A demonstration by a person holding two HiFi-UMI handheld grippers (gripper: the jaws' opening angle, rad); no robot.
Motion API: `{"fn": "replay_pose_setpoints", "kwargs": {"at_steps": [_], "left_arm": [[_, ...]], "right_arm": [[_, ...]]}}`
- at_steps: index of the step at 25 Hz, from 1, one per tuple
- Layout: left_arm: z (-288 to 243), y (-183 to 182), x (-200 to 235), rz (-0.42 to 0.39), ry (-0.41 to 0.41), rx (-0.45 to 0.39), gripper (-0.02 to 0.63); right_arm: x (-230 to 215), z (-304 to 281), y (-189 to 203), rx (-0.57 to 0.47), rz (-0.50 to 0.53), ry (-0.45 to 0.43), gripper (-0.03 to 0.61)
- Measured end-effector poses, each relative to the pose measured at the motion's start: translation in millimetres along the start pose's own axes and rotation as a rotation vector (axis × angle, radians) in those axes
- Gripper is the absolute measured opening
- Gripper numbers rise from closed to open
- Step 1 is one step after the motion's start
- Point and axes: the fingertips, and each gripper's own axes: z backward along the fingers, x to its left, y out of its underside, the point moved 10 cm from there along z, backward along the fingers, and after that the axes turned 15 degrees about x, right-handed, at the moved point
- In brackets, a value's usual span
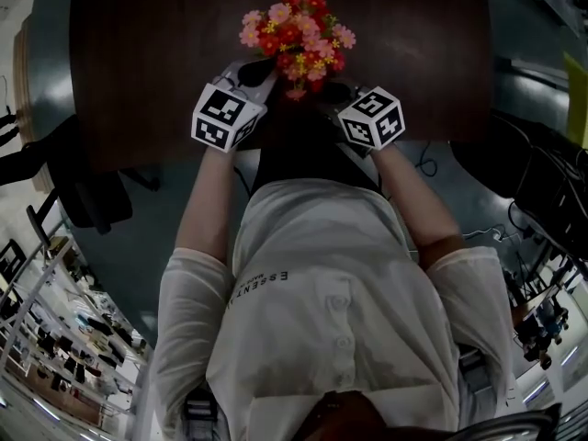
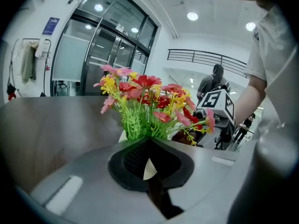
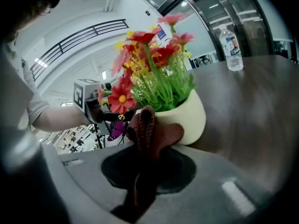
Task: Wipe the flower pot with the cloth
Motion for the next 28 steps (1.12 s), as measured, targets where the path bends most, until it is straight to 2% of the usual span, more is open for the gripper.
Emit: {"fn": "replay_pose_setpoints", "kwargs": {"at_steps": [11,17,22,28], "left_arm": [[0.7,1.0,-2.2,-0.003,-0.028,-0.003,0.009],[0.3,3.3,-2.4,0.052,-0.039,-0.029,0.009],[-0.8,5.9,-1.6,0.084,-0.050,-0.036,0.009],[0.0,2.2,-4.6,0.121,-0.064,-0.056,0.009]], "right_arm": [[-42.4,38.8,9.0,-0.006,-0.076,0.115,0.052],[-76.8,59.3,-26.7,-0.002,-0.007,0.222,0.052],[-94.4,40.7,-67.0,-0.033,0.050,0.192,0.052],[-91.8,32.7,-69.7,0.020,0.083,0.117,0.052]]}}
